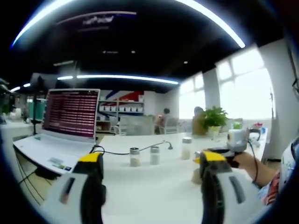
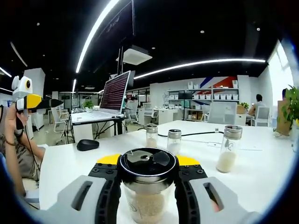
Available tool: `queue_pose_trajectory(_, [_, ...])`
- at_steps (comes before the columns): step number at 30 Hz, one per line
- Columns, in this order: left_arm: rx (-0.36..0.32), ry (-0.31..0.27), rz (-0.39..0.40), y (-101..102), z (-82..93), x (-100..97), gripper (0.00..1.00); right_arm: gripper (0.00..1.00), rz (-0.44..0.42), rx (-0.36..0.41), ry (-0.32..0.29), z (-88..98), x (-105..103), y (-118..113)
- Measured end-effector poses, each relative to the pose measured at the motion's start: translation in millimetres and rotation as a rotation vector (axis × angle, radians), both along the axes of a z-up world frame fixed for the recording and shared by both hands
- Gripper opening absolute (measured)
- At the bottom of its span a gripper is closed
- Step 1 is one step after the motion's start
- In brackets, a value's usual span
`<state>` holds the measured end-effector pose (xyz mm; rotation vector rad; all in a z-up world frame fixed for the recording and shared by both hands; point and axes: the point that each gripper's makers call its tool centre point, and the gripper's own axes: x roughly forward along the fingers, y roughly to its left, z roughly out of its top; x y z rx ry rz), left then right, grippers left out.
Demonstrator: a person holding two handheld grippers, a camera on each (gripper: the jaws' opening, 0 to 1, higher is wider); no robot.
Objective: Rotate the seasoning bottle until the label or dispensing opening points toward the visible target arrow and the bottle remains upright within the marked orientation range
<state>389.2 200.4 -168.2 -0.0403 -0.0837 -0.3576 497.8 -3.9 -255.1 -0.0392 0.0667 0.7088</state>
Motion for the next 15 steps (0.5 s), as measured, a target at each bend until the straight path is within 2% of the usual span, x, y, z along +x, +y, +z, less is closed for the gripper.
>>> queue_pose_trajectory(12, [0.002, 0.007, -0.009, -3.8, -1.7, 0.0, 0.90, 0.44, -0.008, 0.010, -0.019, 1.1, -0.1, -0.5])
queue_pose_trajectory(14, [0.003, 0.003, -0.009, -2.9, -0.9, -0.7, 0.90, 0.48, -0.014, 0.008, -0.032, 1.8, 4.5, -0.5])
queue_pose_trajectory(15, [0.003, 0.004, -0.007, -2.2, -0.8, -0.7, 0.90, 0.56, -0.041, 0.003, -0.034, 2.4, 7.3, -4.6])
